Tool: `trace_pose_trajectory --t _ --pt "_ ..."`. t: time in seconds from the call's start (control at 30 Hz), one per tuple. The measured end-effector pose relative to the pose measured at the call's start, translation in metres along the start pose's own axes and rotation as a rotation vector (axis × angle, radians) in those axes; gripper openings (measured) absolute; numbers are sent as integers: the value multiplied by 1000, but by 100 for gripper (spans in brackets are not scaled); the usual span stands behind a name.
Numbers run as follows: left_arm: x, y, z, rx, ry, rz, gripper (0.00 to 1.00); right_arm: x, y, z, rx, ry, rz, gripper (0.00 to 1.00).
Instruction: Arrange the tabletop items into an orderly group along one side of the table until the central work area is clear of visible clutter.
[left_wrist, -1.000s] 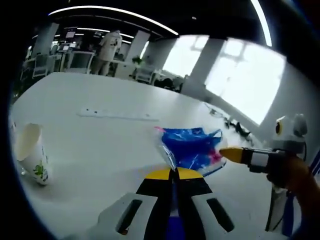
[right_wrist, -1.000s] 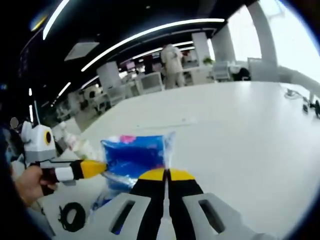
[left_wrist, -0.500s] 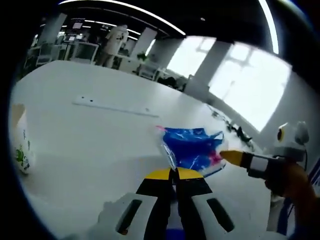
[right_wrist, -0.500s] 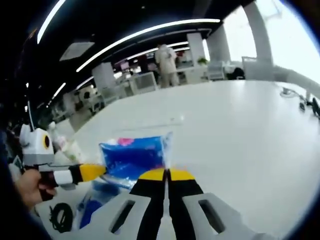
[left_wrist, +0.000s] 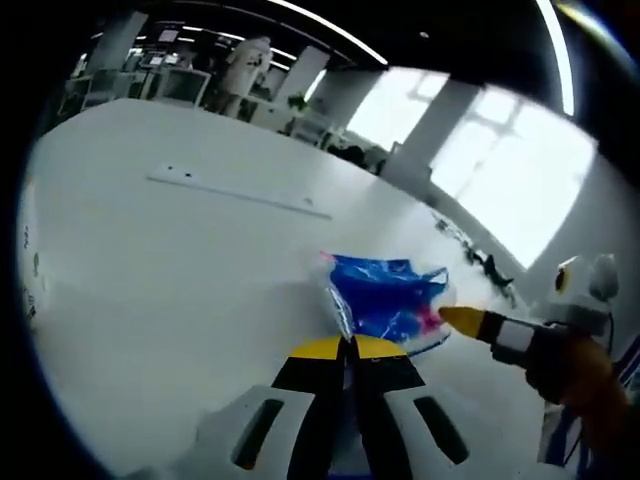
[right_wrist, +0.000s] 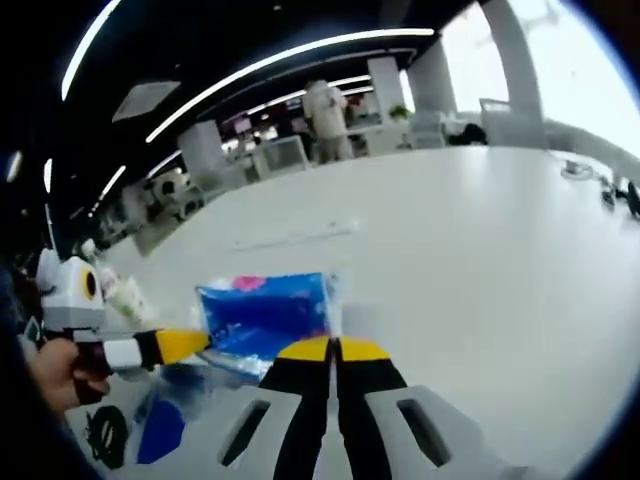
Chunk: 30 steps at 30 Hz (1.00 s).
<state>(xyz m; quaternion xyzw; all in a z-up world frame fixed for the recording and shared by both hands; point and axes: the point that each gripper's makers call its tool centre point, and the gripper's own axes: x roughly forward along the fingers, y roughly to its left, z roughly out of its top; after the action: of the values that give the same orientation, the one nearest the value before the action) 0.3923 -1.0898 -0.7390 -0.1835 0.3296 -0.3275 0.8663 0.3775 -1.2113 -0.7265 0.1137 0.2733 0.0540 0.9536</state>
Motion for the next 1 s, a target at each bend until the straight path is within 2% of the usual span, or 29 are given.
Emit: trace_pose_trajectory --t 0.07,0.17,0.27,0.37,0.73,1.0 --pt "0 1 -6 18 16 10 2 1 0 -5 15 8 2 0" --pt "2 0 -6 57 14 9 2 2 -1 -11 19 18 -4 0" --pt "6 1 -7 16 21 -2 2 1 -5 -14 42 18 -11 0" --pt "8 2 -8 22 23 -1 2 3 -7 -18 61 24 -12 0" --pt "14 0 -9 40 22 -7 3 9 -13 -19 76 22 -15 0" --pt "17 -3 -10 48 20 -16 4 11 -17 -18 47 14 -27 0"
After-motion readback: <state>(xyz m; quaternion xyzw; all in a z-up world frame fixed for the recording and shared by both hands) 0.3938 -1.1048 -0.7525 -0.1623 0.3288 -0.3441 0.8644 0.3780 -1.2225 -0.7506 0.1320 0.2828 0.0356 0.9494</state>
